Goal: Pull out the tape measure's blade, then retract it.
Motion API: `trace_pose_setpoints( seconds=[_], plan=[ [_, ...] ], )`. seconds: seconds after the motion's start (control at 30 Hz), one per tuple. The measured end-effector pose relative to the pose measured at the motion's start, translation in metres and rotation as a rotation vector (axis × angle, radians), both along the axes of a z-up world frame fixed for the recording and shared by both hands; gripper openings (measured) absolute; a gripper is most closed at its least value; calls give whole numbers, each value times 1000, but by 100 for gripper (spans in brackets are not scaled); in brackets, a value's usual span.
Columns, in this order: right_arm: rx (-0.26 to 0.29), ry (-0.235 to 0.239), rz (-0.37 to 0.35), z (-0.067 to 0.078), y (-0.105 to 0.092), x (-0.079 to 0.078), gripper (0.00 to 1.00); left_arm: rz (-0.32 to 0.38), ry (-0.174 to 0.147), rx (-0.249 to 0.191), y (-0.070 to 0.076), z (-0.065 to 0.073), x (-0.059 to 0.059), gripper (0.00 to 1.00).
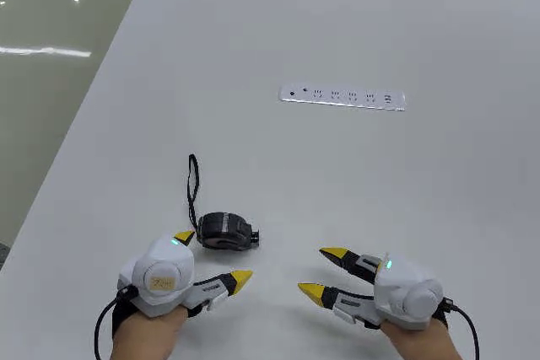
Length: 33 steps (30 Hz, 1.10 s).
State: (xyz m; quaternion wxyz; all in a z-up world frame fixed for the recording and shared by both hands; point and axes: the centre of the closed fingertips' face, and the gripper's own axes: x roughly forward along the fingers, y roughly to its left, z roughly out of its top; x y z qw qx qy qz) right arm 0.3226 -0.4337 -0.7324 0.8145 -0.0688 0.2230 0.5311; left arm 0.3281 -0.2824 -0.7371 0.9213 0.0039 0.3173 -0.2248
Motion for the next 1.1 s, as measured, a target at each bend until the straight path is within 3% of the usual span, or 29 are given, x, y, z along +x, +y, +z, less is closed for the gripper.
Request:
trace_pose_setpoints(
  seconds=[0.03,0.27,0.73,0.87,1.1],
  plan=[
    [-2,4,-5,0,-3,-1,42,-11,-15,-8,0,3,-1,74],
    [-10,2,-46,4,-19,-7,45,-39,-29,-47,3,10,-11,74],
    [-6,-17,-118,22,-41,-15,49,-54,-44,-66,21,20,-34,75],
    [-6,-27,-123,27,-42,-17,49,-66,-63,-58,25,26,-42,75],
    [-12,-35,-129,33,-47,-23,51,-40,-68,-70,39,31,-49,76]
  ],
)
